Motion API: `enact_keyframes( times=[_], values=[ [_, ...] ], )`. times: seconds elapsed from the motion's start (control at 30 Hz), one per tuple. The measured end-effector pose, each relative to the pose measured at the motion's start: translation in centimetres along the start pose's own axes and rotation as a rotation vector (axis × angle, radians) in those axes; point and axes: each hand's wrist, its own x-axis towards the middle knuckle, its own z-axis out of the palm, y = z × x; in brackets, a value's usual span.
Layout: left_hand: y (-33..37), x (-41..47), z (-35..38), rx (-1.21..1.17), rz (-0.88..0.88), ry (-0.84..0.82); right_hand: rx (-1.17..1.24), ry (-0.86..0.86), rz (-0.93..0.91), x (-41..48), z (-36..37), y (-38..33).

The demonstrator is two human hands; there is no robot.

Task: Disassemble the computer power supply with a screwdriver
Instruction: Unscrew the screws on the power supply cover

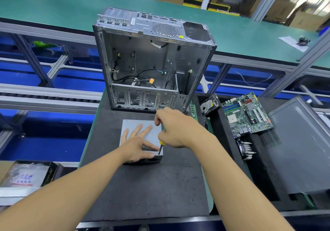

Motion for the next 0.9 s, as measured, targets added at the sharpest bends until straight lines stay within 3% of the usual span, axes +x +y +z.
enact_keyframes(
  times=[0.2,0.33,0.57,0.9],
  values=[
    [0.0,0.03,0.03,-0.006,-0.018,-0.011,-0.176,0.087,0.096,0.45,0.58,-0.18],
    [-0.06,-0.02,-0.01,-0.007,-0.006,-0.006,-0.212,0.143,0.065,0.62,0.82,-0.07],
    [-0.04,0.08,0.03,0.015,0.0,0.006,-0.078,-0.02,0.023,0.19,-0.07,-0.07],
    [-0.02,0.09,0.06,0.012,0.003,0.015,-0.274,0.093,0.13,0.4,0.45,-0.47]
  ],
)
